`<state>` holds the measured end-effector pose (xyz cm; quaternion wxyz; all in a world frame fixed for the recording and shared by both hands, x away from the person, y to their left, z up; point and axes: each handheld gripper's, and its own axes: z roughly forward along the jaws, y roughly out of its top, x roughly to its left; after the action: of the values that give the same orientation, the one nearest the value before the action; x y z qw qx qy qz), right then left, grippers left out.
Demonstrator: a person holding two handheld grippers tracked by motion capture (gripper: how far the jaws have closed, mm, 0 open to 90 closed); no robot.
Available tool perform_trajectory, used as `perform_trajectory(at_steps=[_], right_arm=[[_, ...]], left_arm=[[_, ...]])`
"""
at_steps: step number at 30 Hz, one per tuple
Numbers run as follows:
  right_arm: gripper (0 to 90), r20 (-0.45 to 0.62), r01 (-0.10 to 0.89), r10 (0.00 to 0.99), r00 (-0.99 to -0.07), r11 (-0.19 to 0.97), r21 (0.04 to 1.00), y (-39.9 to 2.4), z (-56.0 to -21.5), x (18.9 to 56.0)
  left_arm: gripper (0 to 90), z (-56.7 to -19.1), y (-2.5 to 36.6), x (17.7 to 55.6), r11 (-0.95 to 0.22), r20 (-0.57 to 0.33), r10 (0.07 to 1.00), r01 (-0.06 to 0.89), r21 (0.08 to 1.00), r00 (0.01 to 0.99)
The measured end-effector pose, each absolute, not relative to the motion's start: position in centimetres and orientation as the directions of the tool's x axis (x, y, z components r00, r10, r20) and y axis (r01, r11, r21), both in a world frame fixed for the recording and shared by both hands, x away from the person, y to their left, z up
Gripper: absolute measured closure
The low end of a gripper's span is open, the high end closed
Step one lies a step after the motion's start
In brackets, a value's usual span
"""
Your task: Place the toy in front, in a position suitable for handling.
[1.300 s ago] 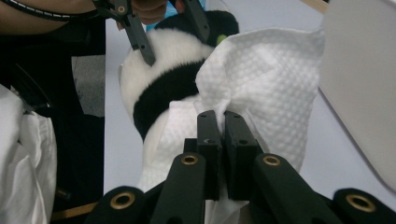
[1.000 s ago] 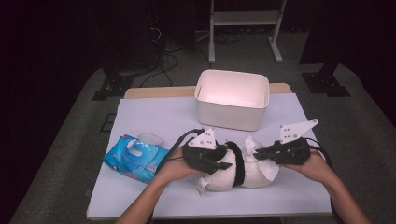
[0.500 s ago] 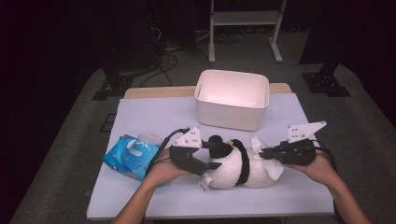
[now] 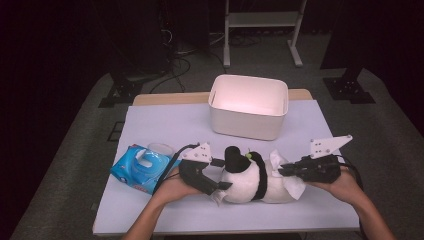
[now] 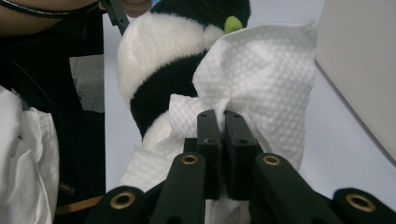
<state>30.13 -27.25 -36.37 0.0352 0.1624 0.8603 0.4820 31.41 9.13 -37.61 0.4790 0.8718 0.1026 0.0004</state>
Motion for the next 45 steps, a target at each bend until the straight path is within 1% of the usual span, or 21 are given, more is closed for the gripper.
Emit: perform_trajectory(at_steps=[5, 10, 12, 17, 19, 21, 22, 25, 26, 30, 35, 39, 45], right_arm=[[85.7, 0.094, 0.239, 0.303, -0.948, 0.487, 0.840, -27.0, -36.4, 29.9], [85.6, 0.088, 0.228, 0.289, -0.953, 0.499, 0.836, -26.3, -36.4, 29.4], [85.6, 0.077, 0.222, 0.291, -0.954, 0.509, 0.831, -26.0, -36.3, 29.4], [85.6, 0.053, 0.200, 0.282, -0.958, 0.521, 0.830, -24.8, -35.6, 29.7], [85.5, 0.044, 0.183, 0.265, -0.963, 0.526, 0.830, -23.8, -35.2, 29.9], [85.0, 0.016, 0.156, 0.246, -0.969, 0.562, 0.812, -22.6, -35.0, 30.1], [84.2, 0.001, 0.145, 0.242, -0.970, 0.577, 0.804, -22.2, -34.9, 30.2], [77.1, 0.010, 0.147, 0.236, -0.972, 0.570, 0.809, -22.3, -34.3, 30.3], [74.3, 0.004, 0.141, 0.235, -0.972, 0.569, 0.810, -22.3, -34.2, 30.3], [67.8, 0.005, 0.136, 0.232, -0.973, 0.553, 0.822, -23.0, -33.7, 29.9], [63.1, -0.014, 0.123, 0.241, -0.971, 0.544, 0.830, -24.5, -33.0, 29.4], [60.4, -0.036, 0.120, 0.256, -0.966, 0.570, 0.813, -25.3, -33.3, 29.1], [59.5, -0.037, 0.121, 0.257, -0.966, 0.570, 0.813, -24.8, -34.4, 29.5]], left_arm=[[18.1, -37.8, 8.6, 31.4, -0.525, -0.123, 0.168, 0.195, 0.829, 0.978], [16.6, -38.5, 7.5, 31.3, -0.535, -0.137, 0.147, 0.195, 0.822, 0.980], [18.9, -38.5, 7.4, 31.3, -0.530, -0.134, 0.145, 0.191, 0.826, 0.980], [29.7, -38.4, 7.3, 31.5, -0.521, -0.116, 0.137, 0.171, 0.836, 0.984], [30.9, -38.4, 7.2, 31.4, -0.513, -0.108, 0.130, 0.160, 0.843, 0.986], [30.6, -38.3, 7.1, 31.3, -0.529, -0.093, 0.136, 0.151, 0.835, 0.986], [30.4, -38.3, 7.4, 31.5, -0.529, -0.098, 0.140, 0.158, 0.834, 0.985], [30.4, -38.6, 7.7, 31.6, -0.514, -0.120, 0.144, 0.178, 0.839, 0.982], [30.4, -38.7, 7.8, 31.6, -0.515, -0.121, 0.143, 0.178, 0.839, 0.982], [30.1, -38.5, 7.7, 31.6, -0.523, -0.112, 0.143, 0.172, 0.835, 0.983], [30.1, -38.5, 7.8, 31.6, -0.527, -0.111, 0.139, 0.168, 0.833, 0.984], [29.9, -38.5, 7.8, 31.6, -0.529, -0.110, 0.137, 0.167, 0.832, 0.984], [29.8, -38.3, 7.6, 31.4, -0.536, -0.090, 0.127, 0.145, 0.832, 0.988]])
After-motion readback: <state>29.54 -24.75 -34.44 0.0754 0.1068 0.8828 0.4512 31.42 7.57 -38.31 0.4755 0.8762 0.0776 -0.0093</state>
